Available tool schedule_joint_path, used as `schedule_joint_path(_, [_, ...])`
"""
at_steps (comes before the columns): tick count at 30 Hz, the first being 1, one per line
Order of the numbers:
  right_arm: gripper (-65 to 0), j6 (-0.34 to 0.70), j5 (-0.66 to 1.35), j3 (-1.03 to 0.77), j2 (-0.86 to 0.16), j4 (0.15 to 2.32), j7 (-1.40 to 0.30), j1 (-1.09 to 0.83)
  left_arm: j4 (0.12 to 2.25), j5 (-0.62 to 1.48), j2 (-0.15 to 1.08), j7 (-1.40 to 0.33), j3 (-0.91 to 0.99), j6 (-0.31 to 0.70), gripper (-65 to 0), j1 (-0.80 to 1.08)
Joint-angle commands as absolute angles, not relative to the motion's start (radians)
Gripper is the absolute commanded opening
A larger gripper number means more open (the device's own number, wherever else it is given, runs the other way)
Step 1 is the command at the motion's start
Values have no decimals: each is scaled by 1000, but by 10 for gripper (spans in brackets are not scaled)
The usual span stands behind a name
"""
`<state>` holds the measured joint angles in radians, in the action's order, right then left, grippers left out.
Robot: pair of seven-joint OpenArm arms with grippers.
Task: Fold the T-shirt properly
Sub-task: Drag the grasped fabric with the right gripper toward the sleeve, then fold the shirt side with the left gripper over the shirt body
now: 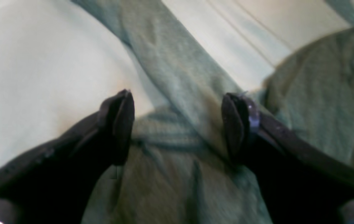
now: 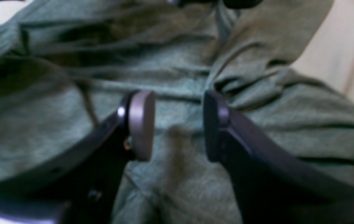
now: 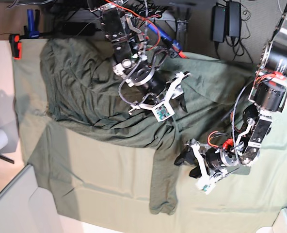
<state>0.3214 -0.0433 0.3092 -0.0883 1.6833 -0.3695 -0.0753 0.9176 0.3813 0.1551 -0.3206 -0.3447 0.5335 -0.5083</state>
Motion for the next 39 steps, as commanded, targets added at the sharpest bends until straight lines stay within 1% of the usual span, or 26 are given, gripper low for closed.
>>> schedule_joint_path(1, [-388, 319, -34, 307, -86, 1726, -358, -76, 934, 382, 144, -301, -343, 502, -184, -546])
schedule_joint_path(3, [-388, 319, -34, 305, -85, 1765, -380, -91, 934, 368, 124, -308, -343, 449, -184, -548])
schedule_joint_path(5, [-389, 319, -38, 300, -85, 1794, -395, -109, 932, 352, 102, -318, -343, 429, -184, -546])
schedule_joint_path(9, [-389, 319, -37, 269, -85, 1830, -397, -148, 897, 341, 63, -311, -343, 429, -184, -546])
schedule_joint_path(12, [-389, 319, -37, 232, -86, 1852, -397, -179, 853, 303, 41, -271, -343, 429, -184, -547])
schedule_joint_path(19, [-389, 319, -6, 142, -86, 1907, -398, -220, 804, 293, 25, -235, -343, 429, -187, -548])
schedule_joint_path(20, [-389, 319, 3, 131, -86, 1908, -398, -220, 804, 291, 25, -235, -343, 429, -198, -549])
schedule_joint_path(21, [-389, 319, 10, 123, -86, 1908, -398, -220, 804, 291, 25, -235, -343, 429, -238, -549])
schedule_joint_path(22, [-389, 319, 13, 116, -86, 1908, -398, -220, 804, 291, 25, -235, -343, 429, -305, -549])
schedule_joint_path(24, [-389, 319, 13, 110, -86, 1908, -398, -220, 804, 287, 26, -236, -343, 430, -498, -548])
schedule_joint_path(25, [-389, 319, 12, 110, -86, 1908, -397, -220, 804, 286, 26, -235, -343, 430, -572, -548])
schedule_joint_path(26, [-389, 319, 12, 110, -86, 1908, -398, -220, 804, 286, 25, -235, -343, 430, -628, -549])
schedule_joint_path(27, [-389, 319, 12, 110, -86, 1908, -398, -220, 806, 286, 25, -235, -343, 431, -650, -549])
schedule_joint_path(30, [-389, 319, 12, 110, -86, 1908, -397, -220, 807, 286, 25, -234, -340, 482, -650, -551])
schedule_joint_path(35, [-389, 319, 11, 110, -86, 1908, -397, -220, 864, 288, 31, -265, -268, 505, -650, -550])
schedule_joint_path(39, [-389, 319, 11, 110, -86, 1908, -397, -219, 982, 337, 63, -365, -218, 625, -650, -514])
